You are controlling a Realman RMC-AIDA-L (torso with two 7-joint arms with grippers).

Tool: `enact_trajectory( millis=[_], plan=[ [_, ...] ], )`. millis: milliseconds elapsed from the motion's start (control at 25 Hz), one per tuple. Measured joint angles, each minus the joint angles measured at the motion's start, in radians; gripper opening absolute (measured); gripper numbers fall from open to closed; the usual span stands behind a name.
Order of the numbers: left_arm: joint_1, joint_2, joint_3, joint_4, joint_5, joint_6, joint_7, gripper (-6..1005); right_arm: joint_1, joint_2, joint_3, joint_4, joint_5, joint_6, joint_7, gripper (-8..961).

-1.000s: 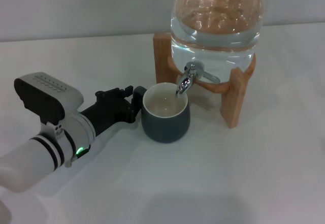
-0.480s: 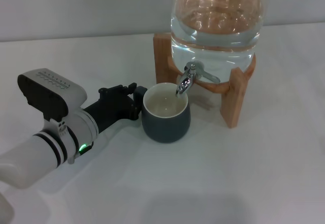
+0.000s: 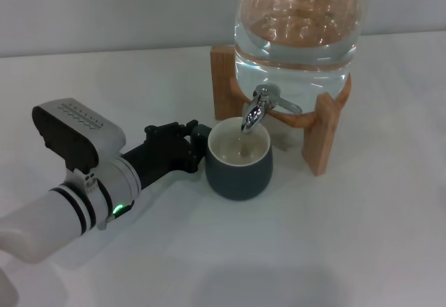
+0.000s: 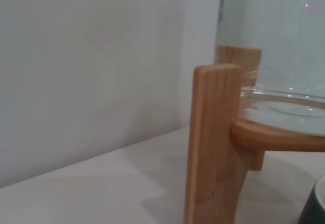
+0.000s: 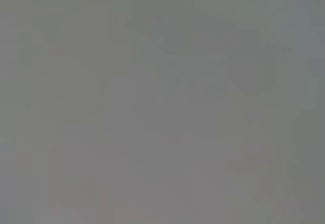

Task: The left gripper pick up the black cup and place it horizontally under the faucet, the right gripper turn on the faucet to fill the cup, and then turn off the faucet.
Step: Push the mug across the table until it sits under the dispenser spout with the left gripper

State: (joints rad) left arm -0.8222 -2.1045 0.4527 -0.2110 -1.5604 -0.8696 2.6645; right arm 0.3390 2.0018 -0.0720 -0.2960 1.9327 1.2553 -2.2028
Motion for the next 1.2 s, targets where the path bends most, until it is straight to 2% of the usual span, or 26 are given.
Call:
enact_trajectory(
  millis=[1200],
  plan=[
    [-0.002,0.001,-0.025,0.004,0.013,0.012,-0.002,280,0.005,0.0,0.004,0.0,-0.002,-0.004,-0.003,842]
  ],
)
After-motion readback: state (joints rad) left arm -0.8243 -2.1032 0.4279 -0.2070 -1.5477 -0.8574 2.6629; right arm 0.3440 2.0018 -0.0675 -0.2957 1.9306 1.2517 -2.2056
